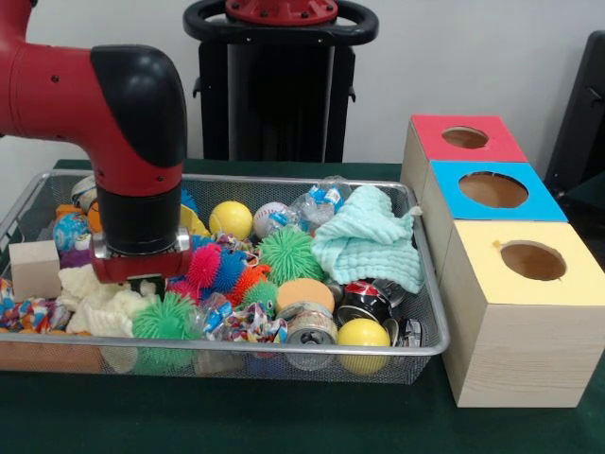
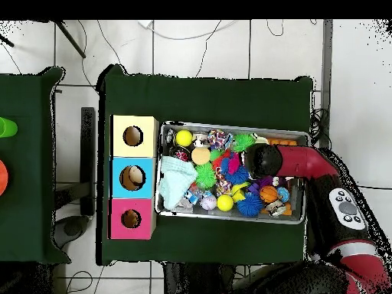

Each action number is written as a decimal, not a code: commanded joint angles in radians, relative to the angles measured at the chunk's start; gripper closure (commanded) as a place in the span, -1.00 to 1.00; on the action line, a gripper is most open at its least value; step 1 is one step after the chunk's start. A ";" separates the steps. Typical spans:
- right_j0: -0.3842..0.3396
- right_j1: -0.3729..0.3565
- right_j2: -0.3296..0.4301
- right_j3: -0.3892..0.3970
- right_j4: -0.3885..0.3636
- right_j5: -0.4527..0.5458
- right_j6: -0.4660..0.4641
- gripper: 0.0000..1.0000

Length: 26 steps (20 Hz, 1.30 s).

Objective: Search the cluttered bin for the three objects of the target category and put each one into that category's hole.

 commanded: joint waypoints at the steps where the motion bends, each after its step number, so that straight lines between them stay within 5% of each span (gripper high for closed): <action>1: 0.032 -0.010 -0.067 0.015 0.088 0.053 0.244 1.00; 7: 0.049 -0.016 -0.096 0.020 0.115 0.043 0.216 1.00; 15: 0.224 -0.097 -0.193 -0.009 0.232 0.207 0.320 1.00; 26: 0.318 -0.098 -0.290 -0.074 0.321 0.294 0.344 1.00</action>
